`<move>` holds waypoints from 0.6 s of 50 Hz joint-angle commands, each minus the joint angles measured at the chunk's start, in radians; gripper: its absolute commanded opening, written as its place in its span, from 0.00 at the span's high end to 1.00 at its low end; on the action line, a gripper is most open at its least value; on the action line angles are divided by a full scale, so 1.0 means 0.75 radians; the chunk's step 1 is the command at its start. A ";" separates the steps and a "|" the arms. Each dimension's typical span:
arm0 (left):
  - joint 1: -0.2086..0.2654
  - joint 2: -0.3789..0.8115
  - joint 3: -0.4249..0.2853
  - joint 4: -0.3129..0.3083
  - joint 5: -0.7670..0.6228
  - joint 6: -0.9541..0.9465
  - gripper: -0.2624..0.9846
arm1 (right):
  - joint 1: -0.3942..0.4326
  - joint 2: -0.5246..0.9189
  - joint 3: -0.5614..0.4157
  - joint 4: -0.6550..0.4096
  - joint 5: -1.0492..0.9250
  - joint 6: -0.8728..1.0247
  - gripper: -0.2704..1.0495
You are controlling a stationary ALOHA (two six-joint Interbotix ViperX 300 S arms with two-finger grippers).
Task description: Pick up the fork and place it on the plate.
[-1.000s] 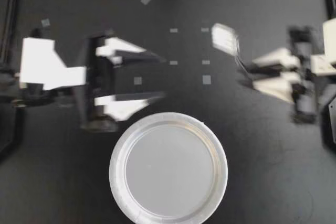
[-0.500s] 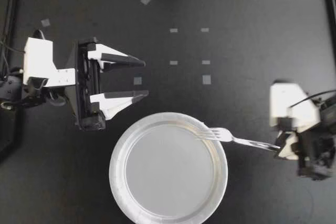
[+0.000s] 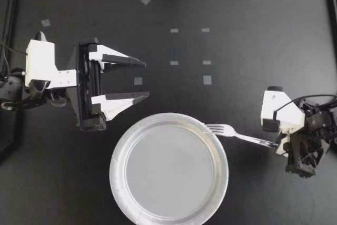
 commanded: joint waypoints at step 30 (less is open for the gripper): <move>0.002 -0.010 0.004 0.004 -0.004 0.047 0.22 | 0.141 0.245 -0.059 -0.016 0.045 -0.006 0.69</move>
